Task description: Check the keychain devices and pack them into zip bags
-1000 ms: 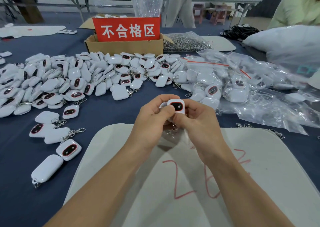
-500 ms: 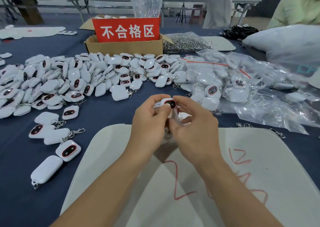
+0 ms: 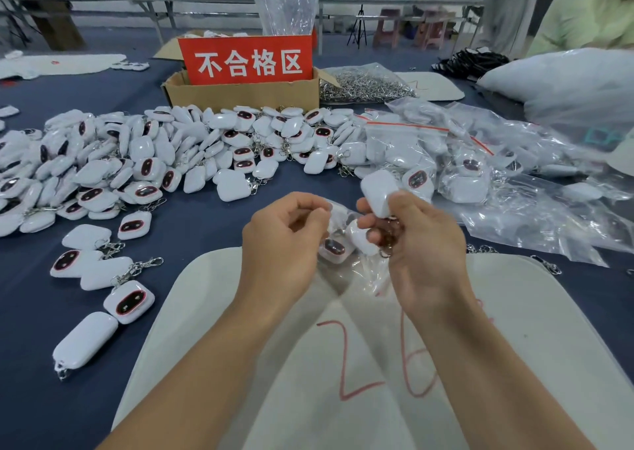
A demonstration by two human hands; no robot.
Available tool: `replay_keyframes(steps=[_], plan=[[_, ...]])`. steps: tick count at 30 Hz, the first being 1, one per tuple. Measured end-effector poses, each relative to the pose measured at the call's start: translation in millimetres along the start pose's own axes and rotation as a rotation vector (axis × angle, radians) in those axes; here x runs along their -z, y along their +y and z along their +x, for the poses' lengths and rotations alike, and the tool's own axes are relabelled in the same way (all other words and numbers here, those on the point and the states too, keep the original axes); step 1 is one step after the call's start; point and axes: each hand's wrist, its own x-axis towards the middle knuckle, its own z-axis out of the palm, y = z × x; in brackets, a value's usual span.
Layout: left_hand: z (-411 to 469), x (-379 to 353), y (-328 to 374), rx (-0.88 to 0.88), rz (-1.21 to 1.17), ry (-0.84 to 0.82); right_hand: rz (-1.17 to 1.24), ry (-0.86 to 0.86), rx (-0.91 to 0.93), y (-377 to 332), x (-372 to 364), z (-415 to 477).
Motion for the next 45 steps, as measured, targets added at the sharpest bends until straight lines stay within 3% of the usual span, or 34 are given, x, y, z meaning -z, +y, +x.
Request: replay_keyframes(steps=[3, 7, 12, 15, 18, 21, 24, 27, 32, 36, 41, 45], plan=[[-11.4, -8.0, 3.0, -0.119, 0.192, -0.084, 0.067, 0.073, -0.057, -9.2, 9.2, 5.3], [-26.5, -21.6, 4.6, -0.255, 0.564, -0.200, -0.024, 0.166, -0.026, -17.0, 22.9, 7.9], [-28.5, -22.8, 4.6, -0.303, 0.784, -0.156, -0.157, 0.254, -0.006, -21.6, 36.5, 7.1], [-28.0, -20.8, 4.7, -0.189, 0.769, -0.082, -0.296, 0.202, 0.057, -21.1, 36.2, 3.5], [-27.1, -20.9, 2.8, -0.147, 0.671, -0.001, -0.614, 0.177, 0.159, -17.9, 31.1, -2.3], [-27.0, -20.2, 1.5, -0.235, 0.462, 0.087, -0.827, 0.100, 0.190, -12.4, 29.6, -3.3], [-28.7, -17.1, 6.8, -0.383, 0.323, 0.066, -0.892, -0.049, 0.191, -1.9, 24.8, -6.1], [-29.3, -16.1, 8.3, -0.467, 0.297, 0.039, -0.914, -0.182, 0.211, 9.6, 17.3, -8.0], [-28.5, -14.0, 6.6, -0.440, 0.295, 0.065, -1.100, -0.224, 0.232, 9.8, 16.7, -3.6], [-27.0, -14.7, 6.2, -0.429, 0.271, 0.052, -1.171, -0.085, 0.283, 10.3, 17.5, -4.6], [-29.3, -15.8, 8.0, -0.494, 0.305, 0.000, -1.525, 0.096, 0.210, 23.4, 2.1, -0.9], [-27.8, -13.3, 7.1, -0.430, 0.331, 0.026, -1.502, 0.010, 0.227, 22.2, 4.2, -2.2]])
